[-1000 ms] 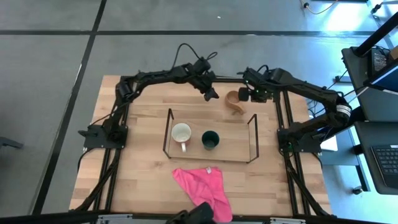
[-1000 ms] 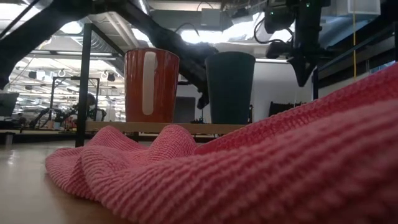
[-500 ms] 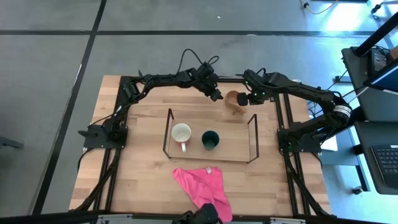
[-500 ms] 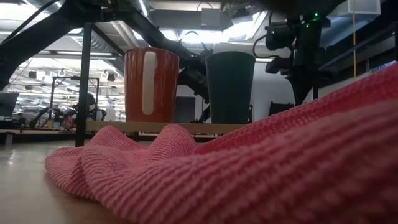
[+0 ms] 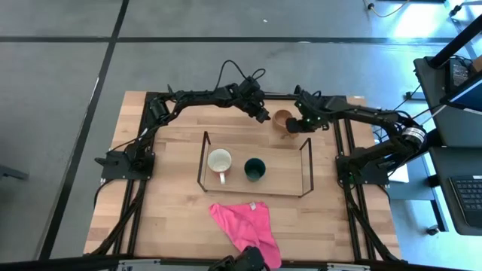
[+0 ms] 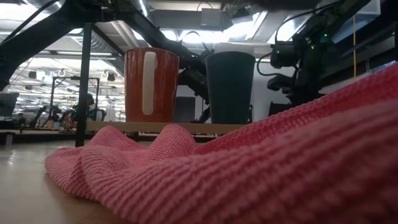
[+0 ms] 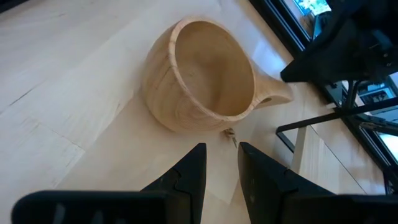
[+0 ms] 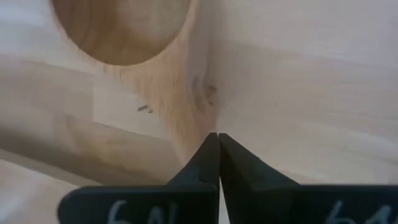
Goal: Stack small to large cups/mugs on shelf
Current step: Move wooden mug from the bottom to the top
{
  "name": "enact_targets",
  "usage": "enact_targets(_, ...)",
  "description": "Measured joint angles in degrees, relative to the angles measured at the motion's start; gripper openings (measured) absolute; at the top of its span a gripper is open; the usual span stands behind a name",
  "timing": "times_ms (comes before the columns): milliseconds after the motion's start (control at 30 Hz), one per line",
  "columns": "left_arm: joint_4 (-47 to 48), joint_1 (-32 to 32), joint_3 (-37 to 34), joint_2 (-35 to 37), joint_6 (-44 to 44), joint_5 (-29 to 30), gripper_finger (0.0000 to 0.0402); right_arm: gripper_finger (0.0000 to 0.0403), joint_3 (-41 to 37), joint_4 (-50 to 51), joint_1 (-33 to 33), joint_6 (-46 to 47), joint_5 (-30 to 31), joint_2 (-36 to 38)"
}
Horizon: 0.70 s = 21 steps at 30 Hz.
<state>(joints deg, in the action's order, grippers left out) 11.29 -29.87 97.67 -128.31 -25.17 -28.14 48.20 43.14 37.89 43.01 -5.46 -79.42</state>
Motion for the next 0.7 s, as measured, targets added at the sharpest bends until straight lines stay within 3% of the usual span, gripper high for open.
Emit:
enact_targets(400, 0.02, 0.02, 0.00, 0.00, 0.22, 0.00, 0.0086, 0.0005, -1.72, -8.82, -0.08, -2.42, -7.70, -0.02)
enact_targets(700, 0.04, 0.02, -0.04, 0.00, 0.22, 0.00, 0.0086, 0.0005, -1.57, -11.29, -0.33, -4.71, -8.96, 0.06)
